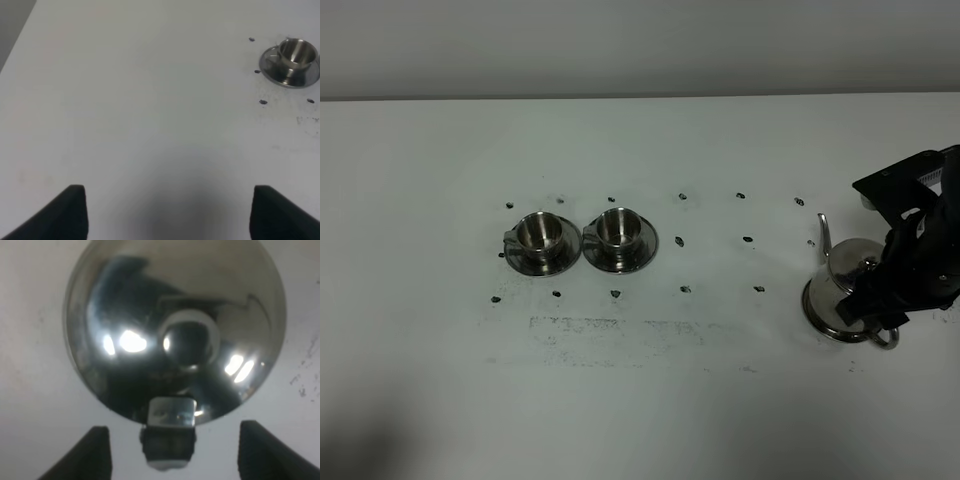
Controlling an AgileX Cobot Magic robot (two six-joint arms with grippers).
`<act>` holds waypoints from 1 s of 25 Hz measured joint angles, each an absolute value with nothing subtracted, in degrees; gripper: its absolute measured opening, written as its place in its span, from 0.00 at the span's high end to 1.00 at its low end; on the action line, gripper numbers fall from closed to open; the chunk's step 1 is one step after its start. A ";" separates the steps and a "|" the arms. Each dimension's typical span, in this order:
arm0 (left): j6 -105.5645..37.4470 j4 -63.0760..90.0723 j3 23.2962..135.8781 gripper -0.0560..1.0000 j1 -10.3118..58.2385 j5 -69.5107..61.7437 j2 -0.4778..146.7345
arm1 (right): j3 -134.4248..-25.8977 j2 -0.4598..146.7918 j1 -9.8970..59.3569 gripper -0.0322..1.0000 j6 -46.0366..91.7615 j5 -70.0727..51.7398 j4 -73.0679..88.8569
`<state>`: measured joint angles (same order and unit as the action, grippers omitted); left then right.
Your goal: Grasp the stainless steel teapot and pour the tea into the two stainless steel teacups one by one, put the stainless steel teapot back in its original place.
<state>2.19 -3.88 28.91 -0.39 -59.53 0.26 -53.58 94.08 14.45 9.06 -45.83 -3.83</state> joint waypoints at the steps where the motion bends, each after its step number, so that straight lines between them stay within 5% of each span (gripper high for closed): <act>1: 2.19 -3.88 28.91 0.33 -0.39 -59.53 0.26 | -53.58 94.38 14.46 0.43 9.34 -45.77 -3.75; 25: 2.22 -3.88 28.91 0.33 -0.39 -59.53 0.26 | -57.68 100.33 14.25 0.43 11.40 -48.51 -3.18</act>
<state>2.22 -3.88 28.91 -0.39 -59.53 0.26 -57.68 100.33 14.25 11.40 -48.51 -3.18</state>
